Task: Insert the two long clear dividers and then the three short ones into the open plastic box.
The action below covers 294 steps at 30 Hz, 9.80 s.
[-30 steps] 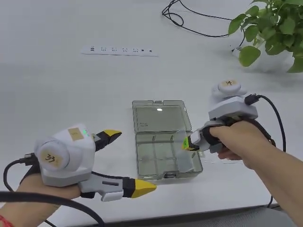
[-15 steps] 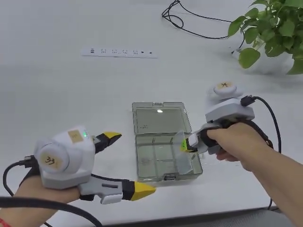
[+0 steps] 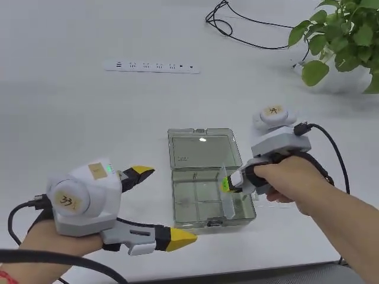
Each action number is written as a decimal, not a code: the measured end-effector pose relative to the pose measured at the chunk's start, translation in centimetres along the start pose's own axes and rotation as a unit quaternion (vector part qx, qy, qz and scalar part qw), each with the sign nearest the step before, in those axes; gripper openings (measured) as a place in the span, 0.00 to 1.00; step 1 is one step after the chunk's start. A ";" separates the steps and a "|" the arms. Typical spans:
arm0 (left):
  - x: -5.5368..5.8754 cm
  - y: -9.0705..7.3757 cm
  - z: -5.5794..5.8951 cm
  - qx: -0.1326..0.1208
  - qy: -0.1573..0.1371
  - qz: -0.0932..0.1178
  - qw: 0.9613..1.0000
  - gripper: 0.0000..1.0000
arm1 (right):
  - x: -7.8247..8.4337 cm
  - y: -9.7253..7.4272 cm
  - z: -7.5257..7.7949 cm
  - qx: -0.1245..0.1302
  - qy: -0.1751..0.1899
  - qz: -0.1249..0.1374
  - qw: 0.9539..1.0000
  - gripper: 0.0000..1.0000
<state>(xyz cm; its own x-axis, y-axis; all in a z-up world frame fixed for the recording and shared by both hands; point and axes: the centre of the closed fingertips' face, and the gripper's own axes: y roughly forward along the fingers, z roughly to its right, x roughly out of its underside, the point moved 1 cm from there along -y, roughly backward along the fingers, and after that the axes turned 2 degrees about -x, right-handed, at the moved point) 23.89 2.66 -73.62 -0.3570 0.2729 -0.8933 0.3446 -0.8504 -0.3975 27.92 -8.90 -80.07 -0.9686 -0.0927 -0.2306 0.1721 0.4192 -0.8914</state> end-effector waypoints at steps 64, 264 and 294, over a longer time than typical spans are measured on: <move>0.3 -1.7 -2.1 -0.090 -0.033 -0.035 0.995 0.92 | -1.2 -6.7 -1.6 -0.140 -0.246 0.176 0.943 0.48; -3.7 3.0 1.3 -0.053 -0.161 -0.015 0.985 0.42 | -2.0 -7.9 -8.7 -0.187 -0.103 0.241 0.947 0.07; -0.1 -0.2 -0.1 -0.016 -0.017 -0.043 0.999 0.92 | -2.7 -6.8 -7.4 -0.109 -0.057 0.122 0.985 0.07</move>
<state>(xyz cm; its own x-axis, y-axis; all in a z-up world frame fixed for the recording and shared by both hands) 24.02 2.82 -73.47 -0.4154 0.3293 -0.8480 0.3386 -0.8092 -0.4801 28.04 -4.82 -70.51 -0.8746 -0.0603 -0.4812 0.3428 0.6248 -0.7014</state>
